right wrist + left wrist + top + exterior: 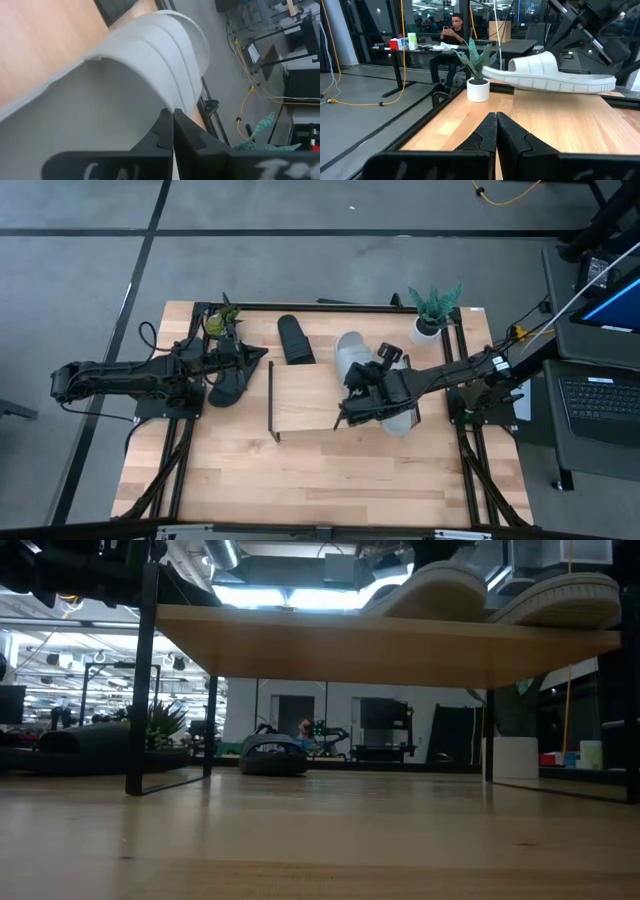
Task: Pick and place slides into the shelf
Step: Put the top gray slide on the shelf
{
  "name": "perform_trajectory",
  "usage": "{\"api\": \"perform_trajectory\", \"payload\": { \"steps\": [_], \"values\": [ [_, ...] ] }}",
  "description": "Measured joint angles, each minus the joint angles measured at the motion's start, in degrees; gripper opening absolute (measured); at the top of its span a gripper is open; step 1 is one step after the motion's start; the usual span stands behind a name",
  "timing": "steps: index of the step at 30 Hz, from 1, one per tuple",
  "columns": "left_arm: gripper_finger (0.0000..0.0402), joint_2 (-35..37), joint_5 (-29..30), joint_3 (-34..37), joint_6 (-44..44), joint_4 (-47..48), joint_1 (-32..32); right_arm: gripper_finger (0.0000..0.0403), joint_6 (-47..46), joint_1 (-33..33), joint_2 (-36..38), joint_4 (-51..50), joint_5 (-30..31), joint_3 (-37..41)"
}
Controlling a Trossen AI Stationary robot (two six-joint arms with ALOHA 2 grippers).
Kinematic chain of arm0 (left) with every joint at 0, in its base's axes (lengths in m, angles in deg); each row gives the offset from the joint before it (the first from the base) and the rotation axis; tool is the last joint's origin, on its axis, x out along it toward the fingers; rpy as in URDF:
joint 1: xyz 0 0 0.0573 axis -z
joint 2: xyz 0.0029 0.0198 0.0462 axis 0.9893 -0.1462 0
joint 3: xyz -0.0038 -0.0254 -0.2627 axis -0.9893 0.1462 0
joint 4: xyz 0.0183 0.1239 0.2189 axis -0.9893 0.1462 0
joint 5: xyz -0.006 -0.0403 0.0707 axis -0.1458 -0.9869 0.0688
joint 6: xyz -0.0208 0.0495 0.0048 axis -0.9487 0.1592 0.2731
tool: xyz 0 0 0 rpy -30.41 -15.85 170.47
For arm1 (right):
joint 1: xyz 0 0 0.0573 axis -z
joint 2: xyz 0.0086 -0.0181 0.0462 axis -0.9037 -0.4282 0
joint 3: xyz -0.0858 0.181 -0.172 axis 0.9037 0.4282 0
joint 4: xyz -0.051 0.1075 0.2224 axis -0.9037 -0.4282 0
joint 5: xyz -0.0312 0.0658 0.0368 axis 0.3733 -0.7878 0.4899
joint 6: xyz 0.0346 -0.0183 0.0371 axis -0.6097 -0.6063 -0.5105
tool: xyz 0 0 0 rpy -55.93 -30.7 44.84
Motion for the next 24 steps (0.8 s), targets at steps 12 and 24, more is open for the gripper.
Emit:
{"api": "perform_trajectory", "payload": {
  "steps": [12, 24],
  "values": [
    [0.0, 0.0, 0.0, 0.0, -0.1, -0.1, 0.0, 0.0, -1.3, -0.6, -0.2, 0.1, -2.4, 0.3],
    [0.0, 0.0, 0.0, 0.0, -0.1, -0.1, 0.0, 0.0, -1.4, -1.7, -0.2, 0.1, -4.1, 0.3]
  ]
}}
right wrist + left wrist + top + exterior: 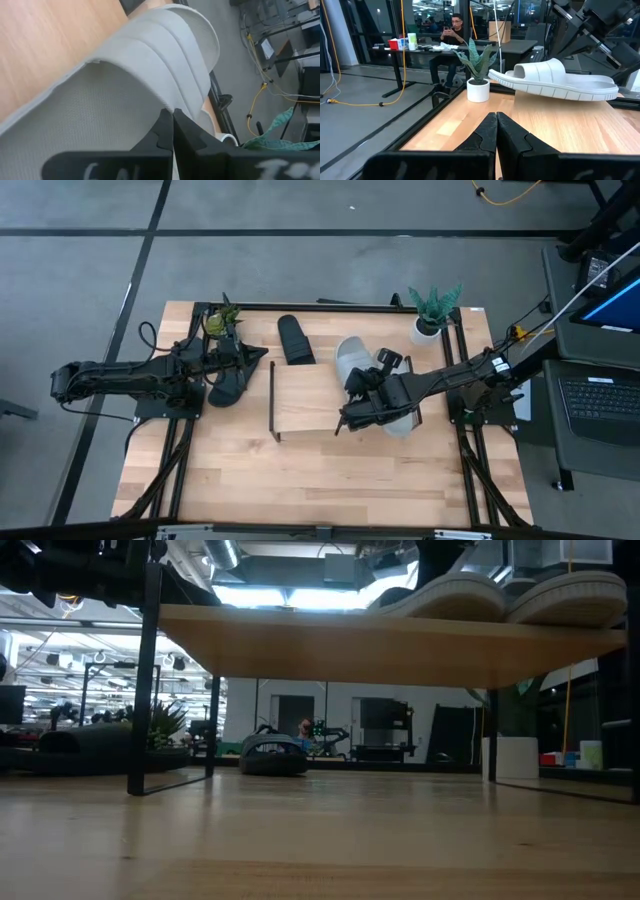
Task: Pick and place slides into the shelf
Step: Put the top gray slide on the shelf
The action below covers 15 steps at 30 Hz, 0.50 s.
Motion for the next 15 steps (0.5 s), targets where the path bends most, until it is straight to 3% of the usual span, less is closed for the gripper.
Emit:
{"api": "perform_trajectory", "payload": {
  "steps": [15],
  "values": [
    [0.0, 0.0, 0.0, 0.0, 0.0, 0.0, 0.0, 0.0, 1.7, 0.1, 0.0, 0.0, -0.6, 0.0]
  ]
}}
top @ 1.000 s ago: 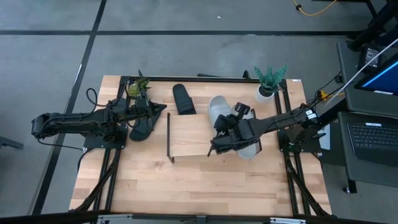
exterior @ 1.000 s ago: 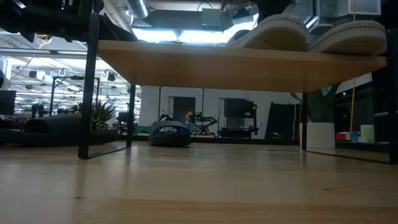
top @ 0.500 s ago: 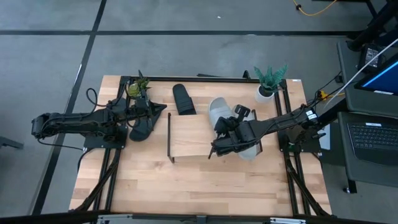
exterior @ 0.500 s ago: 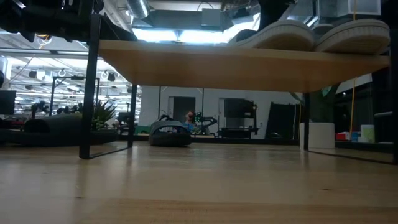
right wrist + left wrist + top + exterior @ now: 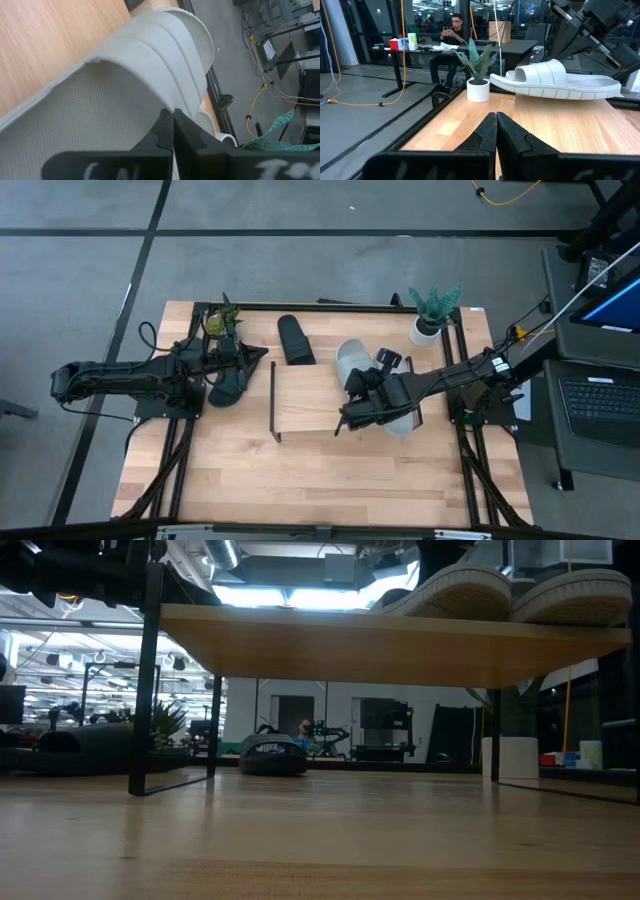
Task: Pick and place slides into the shelf
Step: Put the top gray slide on the shelf
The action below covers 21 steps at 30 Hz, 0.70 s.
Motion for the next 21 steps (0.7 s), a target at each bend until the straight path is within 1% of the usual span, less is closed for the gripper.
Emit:
{"api": "perform_trajectory", "payload": {
  "steps": [8, 17, 21],
  "values": [
    [0.0, 0.0, 0.0, 0.0, -0.4, 0.0, 0.0, 0.0, 0.1, 0.0, 0.0, 0.5, -0.1, 0.0],
    [0.0, 0.0, 0.0, 0.0, -0.4, 0.0, 0.0, 0.0, -0.1, 0.4, 0.0, 1.2, -1.5, 0.0],
    [0.0, 0.0, 0.0, 0.0, -0.4, 0.0, 0.0, 0.0, 0.2, 1.2, -0.1, 3.1, -4.2, 0.0]
  ]
}}
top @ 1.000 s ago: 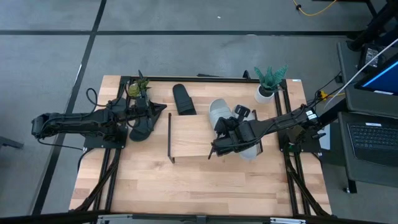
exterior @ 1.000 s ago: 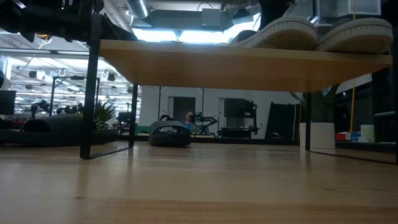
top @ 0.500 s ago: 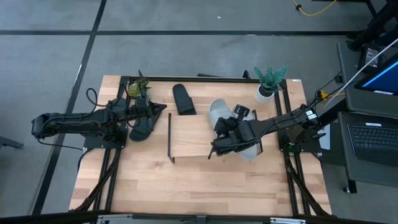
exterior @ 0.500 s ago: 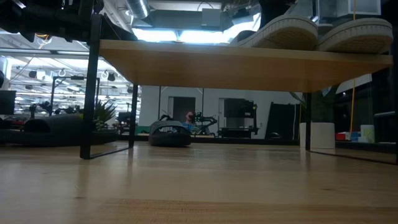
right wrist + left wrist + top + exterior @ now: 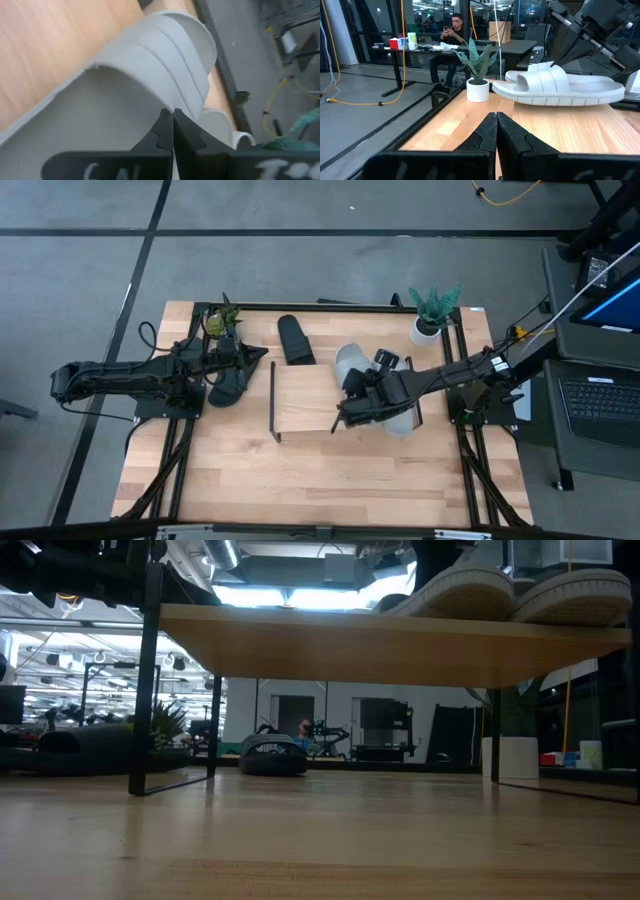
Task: Pick and place slides into the shelf
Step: Put the top gray slide on the shelf
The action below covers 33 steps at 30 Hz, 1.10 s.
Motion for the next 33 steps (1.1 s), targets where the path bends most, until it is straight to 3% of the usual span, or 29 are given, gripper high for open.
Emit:
{"api": "perform_trajectory", "payload": {
  "steps": [6, 13, 33],
  "values": [
    [0.0, 0.0, 0.0, 0.0, 0.0, 0.0, 0.0, 0.0, 0.5, 0.3, 0.0, 0.2, -0.4, 0.0],
    [0.0, 0.0, 0.0, 0.0, 0.0, 0.0, 0.0, 0.0011, 3.8, 1.3, 0.0, 0.6, -4.9, 0.0],
    [0.0, 0.0, 0.0, 0.0, 0.0, 0.0, 0.0, 0.0036, 9.0, 1.5, 0.0, 1.1, -5.4, 0.0]
  ]
}}
